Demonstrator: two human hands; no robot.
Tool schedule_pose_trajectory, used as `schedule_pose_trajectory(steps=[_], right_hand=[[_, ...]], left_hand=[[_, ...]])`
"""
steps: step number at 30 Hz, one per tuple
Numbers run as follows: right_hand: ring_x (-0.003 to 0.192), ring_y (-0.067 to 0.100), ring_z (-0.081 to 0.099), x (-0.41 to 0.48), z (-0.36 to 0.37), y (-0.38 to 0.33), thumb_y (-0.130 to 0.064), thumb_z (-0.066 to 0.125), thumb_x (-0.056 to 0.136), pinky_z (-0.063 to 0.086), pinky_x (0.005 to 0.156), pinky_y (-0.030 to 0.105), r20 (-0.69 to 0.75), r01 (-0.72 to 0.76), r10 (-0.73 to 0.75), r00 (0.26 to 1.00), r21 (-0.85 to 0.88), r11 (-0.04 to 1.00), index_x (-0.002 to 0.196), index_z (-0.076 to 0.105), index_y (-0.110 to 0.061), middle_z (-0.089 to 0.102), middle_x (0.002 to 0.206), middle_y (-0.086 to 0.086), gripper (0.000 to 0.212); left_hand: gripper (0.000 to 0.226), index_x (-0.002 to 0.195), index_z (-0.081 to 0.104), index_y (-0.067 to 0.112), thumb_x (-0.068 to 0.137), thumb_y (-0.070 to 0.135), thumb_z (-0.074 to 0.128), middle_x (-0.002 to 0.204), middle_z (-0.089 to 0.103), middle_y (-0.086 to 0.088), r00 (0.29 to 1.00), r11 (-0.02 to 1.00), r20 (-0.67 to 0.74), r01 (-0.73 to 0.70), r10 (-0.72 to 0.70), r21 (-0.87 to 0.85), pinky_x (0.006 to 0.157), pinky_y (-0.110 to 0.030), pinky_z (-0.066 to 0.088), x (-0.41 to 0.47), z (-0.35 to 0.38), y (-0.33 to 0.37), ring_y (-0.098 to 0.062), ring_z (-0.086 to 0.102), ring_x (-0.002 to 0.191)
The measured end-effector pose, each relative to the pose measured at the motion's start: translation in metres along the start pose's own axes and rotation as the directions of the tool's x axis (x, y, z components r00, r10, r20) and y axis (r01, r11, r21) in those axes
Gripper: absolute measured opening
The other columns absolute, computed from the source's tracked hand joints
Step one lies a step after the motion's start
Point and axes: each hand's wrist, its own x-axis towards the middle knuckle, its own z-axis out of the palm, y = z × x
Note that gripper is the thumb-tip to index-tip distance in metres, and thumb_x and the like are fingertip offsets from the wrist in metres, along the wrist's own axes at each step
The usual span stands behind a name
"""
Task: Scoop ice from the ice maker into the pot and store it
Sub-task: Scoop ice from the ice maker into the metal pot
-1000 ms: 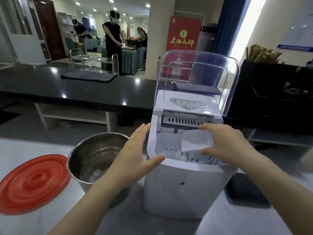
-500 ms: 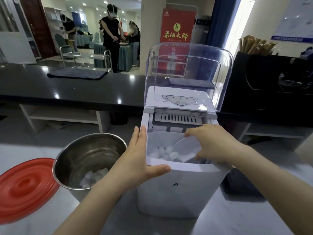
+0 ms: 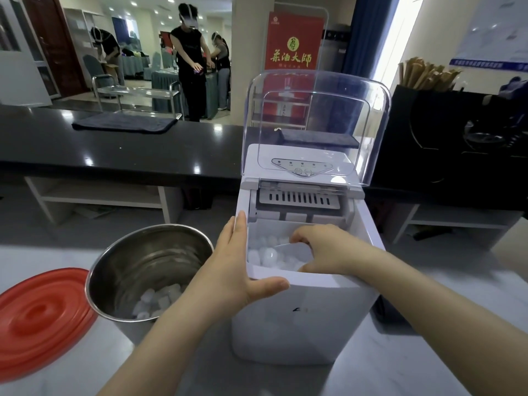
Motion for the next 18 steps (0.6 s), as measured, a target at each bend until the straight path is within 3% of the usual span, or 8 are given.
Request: schedule_pose_trajectory(steps=[8,18], right_hand=[[0.104,0.008,0.056,-0.004,0.000,0.001,-0.052,0.074,0.063,0.048,0.092,0.034,-0.046,-0.076,0.087,0.995,0.204,0.976,0.116,0.055,-0.034,0.059,0.113,-0.015,0.059],[0.121,0.011,0.049,-0.010,-0.003,0.003,-0.037,0.068,0.083,0.041,0.103,0.032,-0.094,-0.075,0.121,0.988,0.395,0.916,0.139,0.042,-0.026,0.052,0.136,-0.008,0.063]], left_hand=[[0.128,0.149,-0.015,0.027,0.062,0.057,0.075,0.156,-0.012,0.018,1.000,1.000,0.000,0.019,-0.019,-0.020,0.107,-0.017,0.016,0.001,0.001,-0.001,0.001,0.005,0.142],[0.127,0.149,-0.015,0.026,0.064,0.056,0.075,0.156,-0.013,0.018,1.000,1.000,-0.015,0.009,-0.009,-0.004,0.108,-0.017,0.013,0.000,0.001,-0.001,0.002,-0.001,0.142]])
